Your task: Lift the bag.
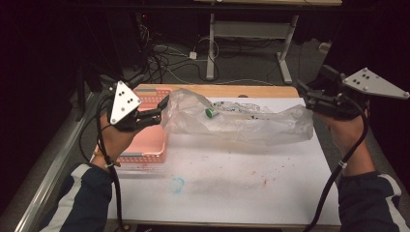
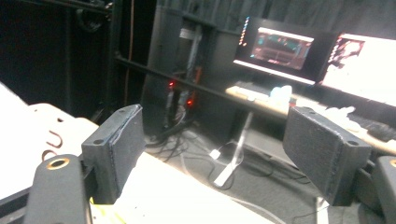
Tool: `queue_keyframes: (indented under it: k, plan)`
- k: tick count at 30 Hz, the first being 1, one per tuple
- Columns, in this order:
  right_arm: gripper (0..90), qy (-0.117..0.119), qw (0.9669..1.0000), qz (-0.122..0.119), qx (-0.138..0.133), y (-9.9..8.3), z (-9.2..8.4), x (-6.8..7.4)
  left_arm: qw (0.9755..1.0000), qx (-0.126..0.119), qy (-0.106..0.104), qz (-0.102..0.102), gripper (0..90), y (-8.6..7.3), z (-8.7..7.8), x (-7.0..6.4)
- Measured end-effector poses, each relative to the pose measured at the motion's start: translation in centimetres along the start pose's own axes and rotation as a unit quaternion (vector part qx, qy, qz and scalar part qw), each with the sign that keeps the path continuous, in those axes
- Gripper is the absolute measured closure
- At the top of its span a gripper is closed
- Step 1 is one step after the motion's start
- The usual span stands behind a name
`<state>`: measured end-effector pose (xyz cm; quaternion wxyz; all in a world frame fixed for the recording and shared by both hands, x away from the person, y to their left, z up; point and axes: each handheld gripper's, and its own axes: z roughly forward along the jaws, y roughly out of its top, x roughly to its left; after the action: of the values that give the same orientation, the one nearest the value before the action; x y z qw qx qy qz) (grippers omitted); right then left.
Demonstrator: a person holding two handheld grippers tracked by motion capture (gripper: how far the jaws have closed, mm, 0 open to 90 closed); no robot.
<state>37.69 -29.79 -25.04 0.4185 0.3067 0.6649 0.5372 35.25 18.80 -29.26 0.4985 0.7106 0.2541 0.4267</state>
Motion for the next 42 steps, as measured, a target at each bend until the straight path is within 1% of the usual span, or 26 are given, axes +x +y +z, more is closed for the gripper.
queue_keyframes:
  k: [2, 4, 6, 8, 10, 11, 13, 14, 16, 18, 20, 21, 22, 23, 24, 25, 26, 27, 29, 31, 32, 34, 36, 39, 41, 42]
  plan:
    - [19.8, 0.004, 1.0000, -0.003, 0.008, -0.8, -0.4, 0.5, 1.0000, 0.000, -0.007, -0.006, 16.7, -0.9, -0.5, -0.5]
    - [20.5, 0.016, 0.9999, 0.004, 0.000, -1.7, -1.2, 1.0, 0.9999, 0.002, -0.011, -0.010, 16.7, -1.8, -1.0, -1.0]
    - [20.5, 0.022, 0.9997, 0.009, 0.001, -2.5, -1.8, 1.4, 0.9997, -0.001, -0.021, -0.016, 16.7, -2.2, -1.4, -1.4]
    - [21.0, 0.032, 0.9994, 0.010, 0.005, -3.2, -2.4, 1.9, 0.9996, -0.009, -0.024, -0.014, 16.7, -2.3, -2.2, -2.1]
    - [21.3, 0.036, 0.9993, 0.011, 0.007, -3.6, -3.1, 2.4, 0.9995, -0.015, -0.028, -0.010, 16.8, -2.2, -2.9, -2.5]
    - [21.5, 0.038, 0.9992, 0.013, 0.007, -3.7, -3.3, 2.6, 0.9996, -0.017, -0.023, -0.004, 16.8, -2.1, -3.2, -2.7]
    - [21.8, 0.032, 0.9995, 0.003, 0.005, -3.8, -3.7, 3.0, 0.9997, -0.017, -0.020, -0.005, 16.9, -2.3, -3.6, -2.7]
    - [21.9, 0.025, 0.9997, -0.006, 0.006, -3.9, -3.9, 3.2, 0.9998, -0.013, -0.017, -0.005, 16.9, -2.4, -3.7, -2.7]
    - [22.2, 0.019, 0.9997, -0.012, 0.009, -4.5, -3.8, 3.4, 0.9998, -0.008, -0.013, -0.010, 16.7, -3.0, -3.9, -2.7]
    - [22.0, 0.020, 0.9995, -0.014, 0.022, -5.3, -3.6, 3.5, 0.9998, -0.001, -0.016, -0.013, 16.7, -3.5, -4.1, -2.8]
    - [22.0, 0.021, 0.9992, -0.017, 0.029, -6.1, -3.4, 3.7, 0.9995, 0.002, -0.028, -0.017, 16.7, -4.0, -4.3, -3.4]
    - [21.9, 0.022, 0.9990, -0.018, 0.035, -6.5, -3.3, 3.8, 0.9992, 0.006, -0.036, -0.015, 16.6, -4.2, -4.4, -3.8]
    - [21.8, 0.023, 0.9987, -0.020, 0.041, -6.8, -3.2, 4.0, 0.9989, 0.009, -0.046, -0.005, 16.5, -4.4, -4.4, -4.3]
    - [21.8, 0.025, 0.9985, -0.017, 0.045, -7.3, -3.1, 4.1, 0.9981, 0.016, -0.059, -0.001, 16.4, -4.6, -4.5, -4.9]
    - [21.9, 0.028, 0.9984, -0.013, 0.048, -7.5, -3.1, 4.1, 0.9976, 0.022, -0.065, 0.006, 15.2, -4.7, -4.5, -5.3]
    - [21.9, 0.030, 0.9982, -0.012, 0.050, -7.7, -3.1, 4.2, 0.9966, 0.029, -0.076, 0.015, 14.9, -4.7, -4.6, -5.8]
    - [21.8, 0.032, 0.9980, -0.012, 0.054, -7.9, -3.1, 4.3, 0.9949, 0.032, -0.094, 0.018, 14.9, -4.7, -4.7, -6.2]
    - [21.8, 0.032, 0.9977, -0.015, 0.057, -8.2, -3.1, 4.5, 0.9940, 0.036, -0.102, 0.017, 14.9, -4.7, -4.8, -6.5]
    - [21.8, 0.040, 0.9972, -0.012, 0.062, -8.5, -3.2, 4.7, 0.9912, 0.050, -0.120, 0.025, 14.9, -4.8, -4.8, -7.2]
    - [21.7, 0.040, 0.9969, -0.015, 0.066, -8.8, -3.3, 5.0, 0.9905, 0.057, -0.118, 0.040, 14.9, -5.1, -4.8, -7.8]
    - [21.8, 0.042, 0.9969, -0.016, 0.065, -9.0, -3.3, 5.1, 0.9901, 0.061, -0.119, 0.041, 15.0, -5.3, -4.7, -7.9]
    - [21.7, 0.044, 0.9966, -0.015, 0.068, -9.4, -3.3, 5.4, 0.9901, 0.067, -0.120, 0.027, 14.7, -6.0, -4.5, -7.8]
    - [21.8, 0.047, 0.9964, -0.016, 0.069, -9.8, -3.4, 5.7, 0.9904, 0.071, -0.117, 0.019, 14.7, -6.8, -4.5, -7.7]
    - [21.7, 0.048, 0.9963, -0.016, 0.070, -10.5, -3.8, 6.0, 0.9910, 0.075, -0.109, 0.019, 14.7, -7.9, -4.4, -7.8]
    - [21.8, 0.050, 0.9963, -0.014, 0.069, -11.0, -4.1, 6.2, 0.9920, 0.077, -0.098, 0.017, 14.7, -8.7, -4.3, -7.8]
    - [21.8, 0.050, 0.9963, -0.016, 0.069, -11.2, -4.2, 6.3, 0.9918, 0.079, -0.099, 0.017, 14.7, -8.9, -4.3, -7.8]
